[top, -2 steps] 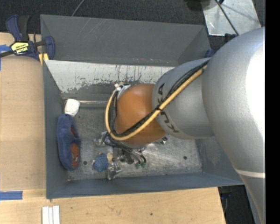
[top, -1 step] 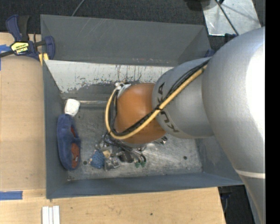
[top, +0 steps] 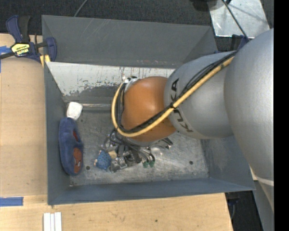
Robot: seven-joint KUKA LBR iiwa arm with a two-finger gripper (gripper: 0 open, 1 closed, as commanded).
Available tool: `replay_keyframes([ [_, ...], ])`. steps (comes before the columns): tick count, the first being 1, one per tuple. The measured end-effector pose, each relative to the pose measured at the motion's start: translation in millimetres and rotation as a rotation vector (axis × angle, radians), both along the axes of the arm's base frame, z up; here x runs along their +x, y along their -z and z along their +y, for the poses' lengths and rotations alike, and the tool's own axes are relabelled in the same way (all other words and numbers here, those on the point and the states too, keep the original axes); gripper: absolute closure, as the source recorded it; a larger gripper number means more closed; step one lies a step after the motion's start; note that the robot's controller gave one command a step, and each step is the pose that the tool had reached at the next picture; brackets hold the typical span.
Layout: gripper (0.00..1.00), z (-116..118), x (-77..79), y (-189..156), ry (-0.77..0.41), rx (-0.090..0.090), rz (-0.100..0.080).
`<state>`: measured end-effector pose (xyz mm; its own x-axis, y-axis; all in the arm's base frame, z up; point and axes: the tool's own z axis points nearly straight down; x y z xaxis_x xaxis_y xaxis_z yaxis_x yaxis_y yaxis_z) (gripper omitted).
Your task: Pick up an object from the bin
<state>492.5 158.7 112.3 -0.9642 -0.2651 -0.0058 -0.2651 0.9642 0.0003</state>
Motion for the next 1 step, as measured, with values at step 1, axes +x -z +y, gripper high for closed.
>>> replay_keyframes([
  [1, 1.00, 0.3, 1.1, -17.3, 0.001, 0.000, 0.001],
])
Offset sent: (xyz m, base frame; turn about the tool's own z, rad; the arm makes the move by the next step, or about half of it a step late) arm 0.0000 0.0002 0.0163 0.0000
